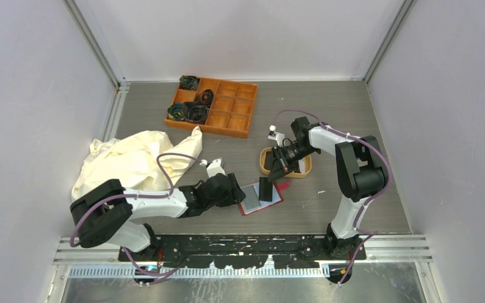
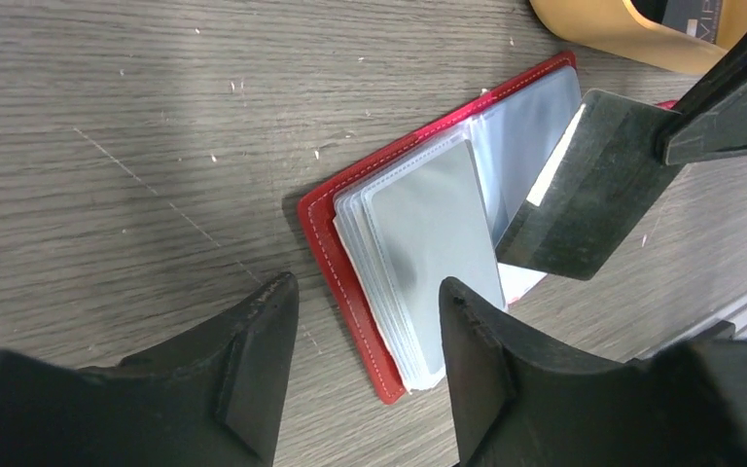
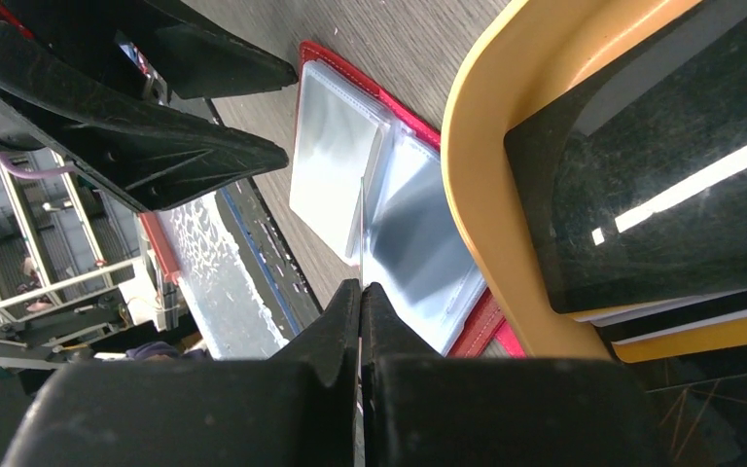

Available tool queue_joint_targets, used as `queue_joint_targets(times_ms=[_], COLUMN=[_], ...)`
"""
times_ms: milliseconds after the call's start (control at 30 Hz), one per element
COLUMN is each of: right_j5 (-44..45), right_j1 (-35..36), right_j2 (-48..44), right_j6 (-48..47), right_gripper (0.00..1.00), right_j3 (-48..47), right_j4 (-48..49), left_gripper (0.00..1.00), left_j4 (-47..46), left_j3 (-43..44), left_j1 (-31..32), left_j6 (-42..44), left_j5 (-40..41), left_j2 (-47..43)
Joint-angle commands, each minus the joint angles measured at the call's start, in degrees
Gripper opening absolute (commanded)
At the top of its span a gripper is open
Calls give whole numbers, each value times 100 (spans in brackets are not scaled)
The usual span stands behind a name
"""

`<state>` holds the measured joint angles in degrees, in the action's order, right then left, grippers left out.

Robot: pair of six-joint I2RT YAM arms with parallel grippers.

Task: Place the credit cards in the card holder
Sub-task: Insert the credit card into the card holder.

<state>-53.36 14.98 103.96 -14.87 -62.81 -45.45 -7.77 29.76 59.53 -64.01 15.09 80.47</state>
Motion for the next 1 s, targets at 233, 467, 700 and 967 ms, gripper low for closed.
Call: queue_joint_targets(times_ms=[233, 467, 700, 967], right_j5=[-305, -174, -87, 177], right_j1=[-19, -114, -143, -257], right_j2=[-152, -516, -915, -1618], right_j6=[95, 633, 1640, 2215], right_gripper=[1, 1, 1, 1], right_j3=[-208, 110, 735, 1509], right_j4=[-9, 521, 1527, 2260], left_gripper=[39, 30, 31, 43], left_j4=[1170, 1486, 1357, 727], left_j3=[610, 940, 1043, 449], left_j1=[22, -137, -298, -296], left_j6=[526, 1269, 1952, 2259], left_j5=[503, 511, 267, -425], left_j2=[503, 699, 621, -624])
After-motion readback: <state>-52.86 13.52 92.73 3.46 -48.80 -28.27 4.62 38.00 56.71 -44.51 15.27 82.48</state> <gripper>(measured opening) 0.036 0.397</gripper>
